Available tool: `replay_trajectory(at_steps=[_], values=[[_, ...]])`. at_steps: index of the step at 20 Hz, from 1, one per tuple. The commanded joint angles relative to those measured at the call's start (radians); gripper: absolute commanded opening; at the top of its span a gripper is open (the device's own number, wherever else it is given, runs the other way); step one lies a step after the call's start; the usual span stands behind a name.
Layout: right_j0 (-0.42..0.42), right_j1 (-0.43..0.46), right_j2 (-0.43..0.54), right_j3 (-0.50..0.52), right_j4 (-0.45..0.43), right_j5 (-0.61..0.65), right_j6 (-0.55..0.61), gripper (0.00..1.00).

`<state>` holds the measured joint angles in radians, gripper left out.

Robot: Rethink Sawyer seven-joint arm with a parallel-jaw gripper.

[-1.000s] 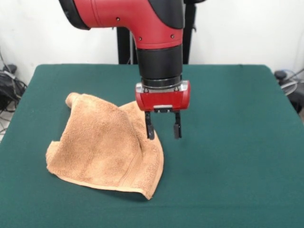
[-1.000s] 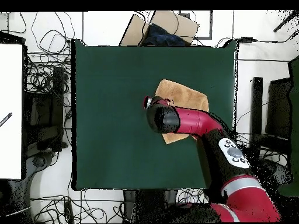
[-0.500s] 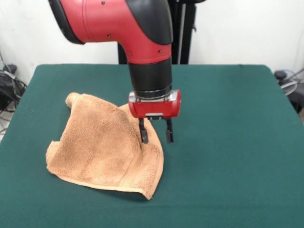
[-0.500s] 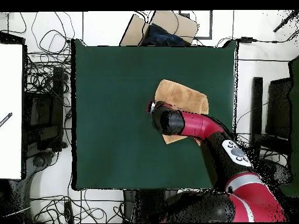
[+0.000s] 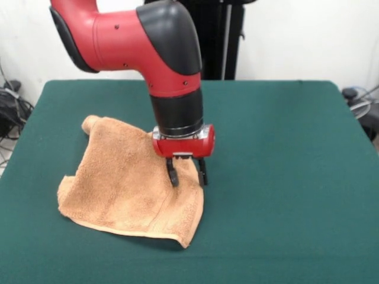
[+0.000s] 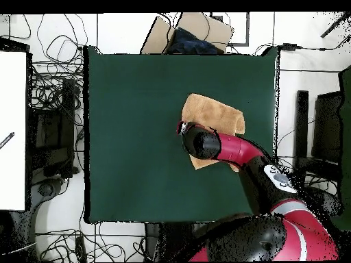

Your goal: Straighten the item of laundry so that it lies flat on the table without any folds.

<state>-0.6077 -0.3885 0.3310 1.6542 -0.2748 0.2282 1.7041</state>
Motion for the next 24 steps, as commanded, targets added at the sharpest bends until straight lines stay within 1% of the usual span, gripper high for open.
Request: replay_trajectory(at_steps=[1,6,13,19,20,24], values=[[0.002,0.062,0.064,-0.069,-0.072,0.082,-0.066,1.00],[-0.006,0.127,0.086,-0.102,-0.075,0.121,-0.102,1.00],[-0.021,0.152,0.110,-0.107,-0.082,0.112,-0.101,1.00],[-0.028,0.155,0.124,-0.110,-0.112,0.107,-0.115,1.00],[-0.028,0.154,0.125,-0.111,-0.117,0.109,-0.117,0.00],[-0.025,0.146,0.120,-0.105,-0.131,0.098,-0.094,0.00]])
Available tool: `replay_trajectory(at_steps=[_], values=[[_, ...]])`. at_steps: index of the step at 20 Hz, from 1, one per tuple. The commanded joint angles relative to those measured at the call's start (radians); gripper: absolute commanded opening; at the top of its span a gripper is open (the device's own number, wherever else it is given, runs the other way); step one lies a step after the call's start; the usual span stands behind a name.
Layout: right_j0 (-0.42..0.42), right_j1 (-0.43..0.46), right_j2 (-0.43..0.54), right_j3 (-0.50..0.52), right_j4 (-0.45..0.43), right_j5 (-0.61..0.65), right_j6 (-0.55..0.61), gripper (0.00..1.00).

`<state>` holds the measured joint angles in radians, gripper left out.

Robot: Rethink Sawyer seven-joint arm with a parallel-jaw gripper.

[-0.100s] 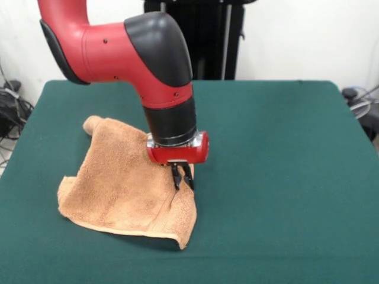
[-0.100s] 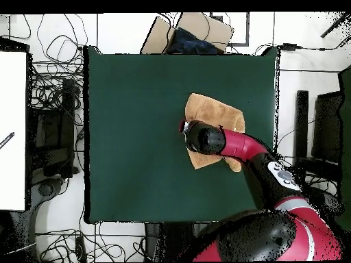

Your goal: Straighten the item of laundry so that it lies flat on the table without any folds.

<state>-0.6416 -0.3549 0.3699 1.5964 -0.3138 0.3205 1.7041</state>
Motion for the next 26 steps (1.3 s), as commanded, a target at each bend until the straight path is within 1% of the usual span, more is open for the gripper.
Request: replay_trajectory(at_steps=[1,4,6,9,12,14,17,20,24,26], values=[[0.009,0.110,0.081,-0.046,-0.096,0.003,-0.090,0.00],[0.015,0.104,0.073,-0.046,-0.100,0.004,-0.082,0.00],[0.021,0.076,0.067,-0.030,-0.095,0.024,-0.077,0.00],[0.050,-0.043,0.034,0.041,-0.066,0.083,-0.030,0.00],[0.065,-0.203,0.058,0.132,-0.010,0.215,-0.027,0.00],[0.074,-0.275,0.074,0.166,0.021,0.275,-0.023,0.00],[0.078,-0.342,0.090,0.216,0.052,0.301,0.007,0.00],[0.088,-0.408,0.091,0.260,0.072,0.300,0.038,0.00],[0.130,-0.484,0.072,0.291,0.099,0.332,0.075,0.00],[0.153,-0.495,0.069,0.308,0.114,0.307,0.111,0.00]])
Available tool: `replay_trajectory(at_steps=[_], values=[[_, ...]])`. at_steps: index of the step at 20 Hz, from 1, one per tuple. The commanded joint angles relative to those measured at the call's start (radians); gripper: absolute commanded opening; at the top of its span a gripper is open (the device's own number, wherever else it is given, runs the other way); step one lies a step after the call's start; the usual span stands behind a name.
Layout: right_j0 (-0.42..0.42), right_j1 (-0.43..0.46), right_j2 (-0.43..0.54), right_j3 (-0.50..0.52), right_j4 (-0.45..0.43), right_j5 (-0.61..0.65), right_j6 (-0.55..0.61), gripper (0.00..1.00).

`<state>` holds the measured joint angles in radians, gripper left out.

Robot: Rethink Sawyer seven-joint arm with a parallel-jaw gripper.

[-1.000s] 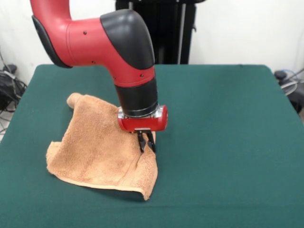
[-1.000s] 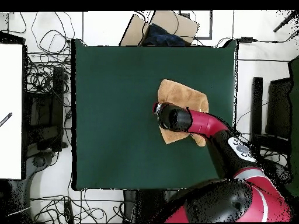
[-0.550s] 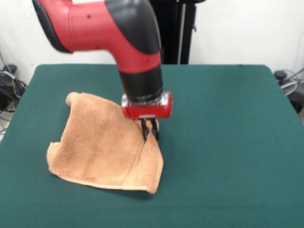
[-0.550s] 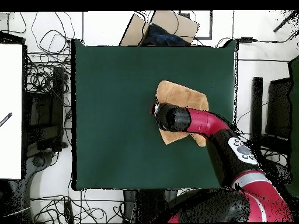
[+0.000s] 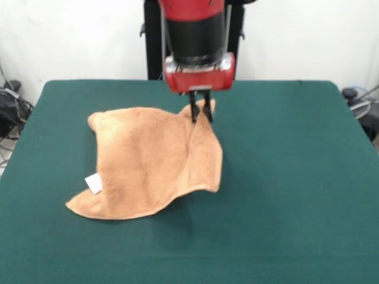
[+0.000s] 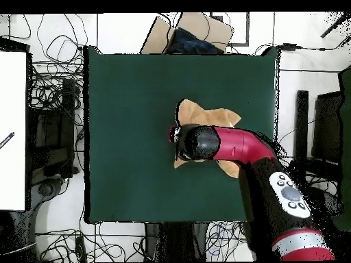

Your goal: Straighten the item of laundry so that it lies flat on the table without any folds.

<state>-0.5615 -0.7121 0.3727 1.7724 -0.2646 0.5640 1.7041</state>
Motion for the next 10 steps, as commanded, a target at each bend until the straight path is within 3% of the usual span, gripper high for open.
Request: replay_trajectory(at_steps=[1,10], values=[[0.082,-0.128,0.067,0.130,0.073,0.048,0.120,0.00],[0.126,-0.090,0.036,0.143,0.115,-0.019,0.143,0.00]])
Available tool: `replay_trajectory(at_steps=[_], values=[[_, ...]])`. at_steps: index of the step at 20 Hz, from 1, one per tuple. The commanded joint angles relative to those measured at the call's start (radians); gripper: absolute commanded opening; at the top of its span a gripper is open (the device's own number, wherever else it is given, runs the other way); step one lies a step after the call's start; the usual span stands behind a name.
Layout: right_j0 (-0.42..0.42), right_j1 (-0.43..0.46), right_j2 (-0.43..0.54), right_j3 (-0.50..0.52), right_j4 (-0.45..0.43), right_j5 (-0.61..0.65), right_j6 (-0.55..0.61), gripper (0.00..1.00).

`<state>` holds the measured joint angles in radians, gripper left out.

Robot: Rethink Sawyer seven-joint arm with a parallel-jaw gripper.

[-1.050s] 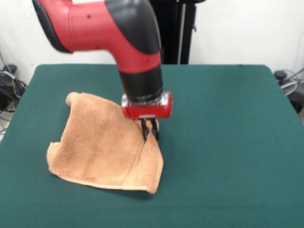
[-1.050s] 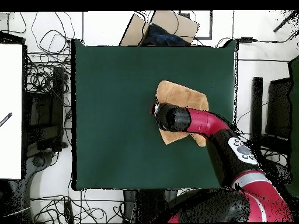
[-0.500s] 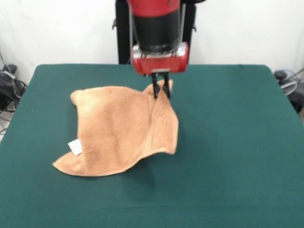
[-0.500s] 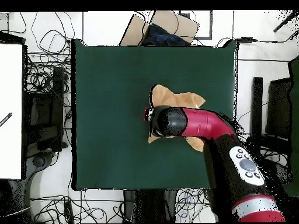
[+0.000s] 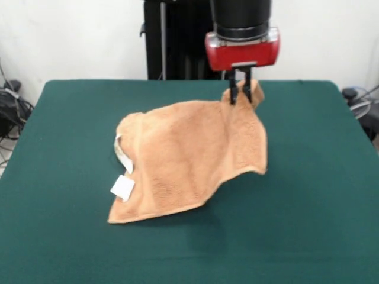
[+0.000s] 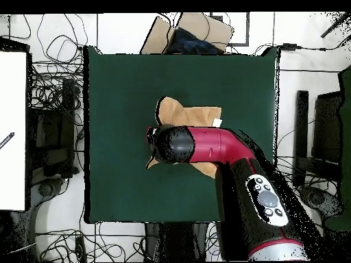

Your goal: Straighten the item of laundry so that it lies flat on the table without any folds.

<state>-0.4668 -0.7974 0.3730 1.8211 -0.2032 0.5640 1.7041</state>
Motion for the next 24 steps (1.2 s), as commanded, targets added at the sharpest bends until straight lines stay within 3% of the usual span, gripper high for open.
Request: replay_trajectory(at_steps=[1,8,9,15,24], values=[[0.039,-0.005,0.031,0.089,0.056,-0.018,0.144,0.00],[0.062,-0.008,0.005,0.107,0.066,-0.055,0.153,0.00],[0.059,-0.010,0.007,0.117,0.070,-0.056,0.149,1.00],[0.063,-0.010,0.005,0.104,0.052,-0.037,0.121,1.00],[0.061,0.007,-0.001,0.113,0.083,-0.078,0.172,1.00]])
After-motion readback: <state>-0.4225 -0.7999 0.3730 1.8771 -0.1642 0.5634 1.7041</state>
